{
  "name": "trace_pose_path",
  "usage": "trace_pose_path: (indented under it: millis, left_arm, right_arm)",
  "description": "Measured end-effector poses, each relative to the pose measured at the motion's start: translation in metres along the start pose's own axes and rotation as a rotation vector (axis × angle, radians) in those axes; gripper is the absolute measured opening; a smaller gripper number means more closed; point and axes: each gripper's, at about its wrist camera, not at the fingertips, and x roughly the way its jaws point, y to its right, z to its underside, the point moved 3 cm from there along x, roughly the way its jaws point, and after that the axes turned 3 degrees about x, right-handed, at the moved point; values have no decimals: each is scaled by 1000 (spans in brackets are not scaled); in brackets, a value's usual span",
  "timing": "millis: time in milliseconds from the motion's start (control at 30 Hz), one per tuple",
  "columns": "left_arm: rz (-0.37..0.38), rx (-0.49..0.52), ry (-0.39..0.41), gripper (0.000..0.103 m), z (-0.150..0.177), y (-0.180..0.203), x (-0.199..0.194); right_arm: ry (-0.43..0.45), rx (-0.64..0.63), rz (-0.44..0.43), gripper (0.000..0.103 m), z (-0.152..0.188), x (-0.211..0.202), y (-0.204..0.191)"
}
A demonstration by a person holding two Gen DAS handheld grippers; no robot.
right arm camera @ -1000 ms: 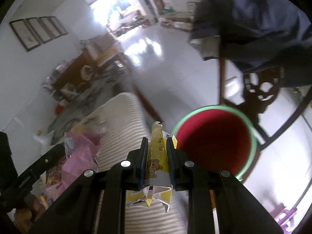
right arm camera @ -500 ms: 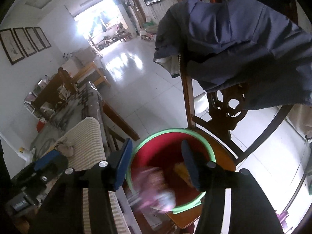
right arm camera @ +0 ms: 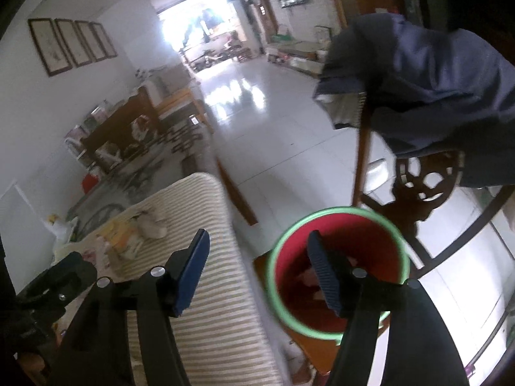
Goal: Collect trash
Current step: 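Carry both held wrappers over the red bin and open both tools, then grasp the orange plastic bag with the left tool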
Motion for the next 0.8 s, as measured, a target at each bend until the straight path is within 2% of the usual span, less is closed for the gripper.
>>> trace_pose_path:
  millis: [333, 500, 567, 667, 800]
  left_arm:
    - [-103, -90, -3, 97, 32, -119, -49]
    - [-160, -153, -49, 97, 62, -191, -72]
    - [-155, -159, -78, 97, 75, -207, -77]
    - [-99, -136, -145, 97, 98, -222, -79]
    - [-17, -45, -251, 97, 132, -220, -74]
  right_arm:
    - [-78, -77, -25, 63, 48, 24, -104]
    - [-155, -112, -54, 63, 82, 39, -152]
    - [-187, -138, -63, 63, 97, 42, -168]
    - [-240, -162, -66, 66, 119, 48, -185]
    - [-299, -185, -50, 67, 143, 51, -195]
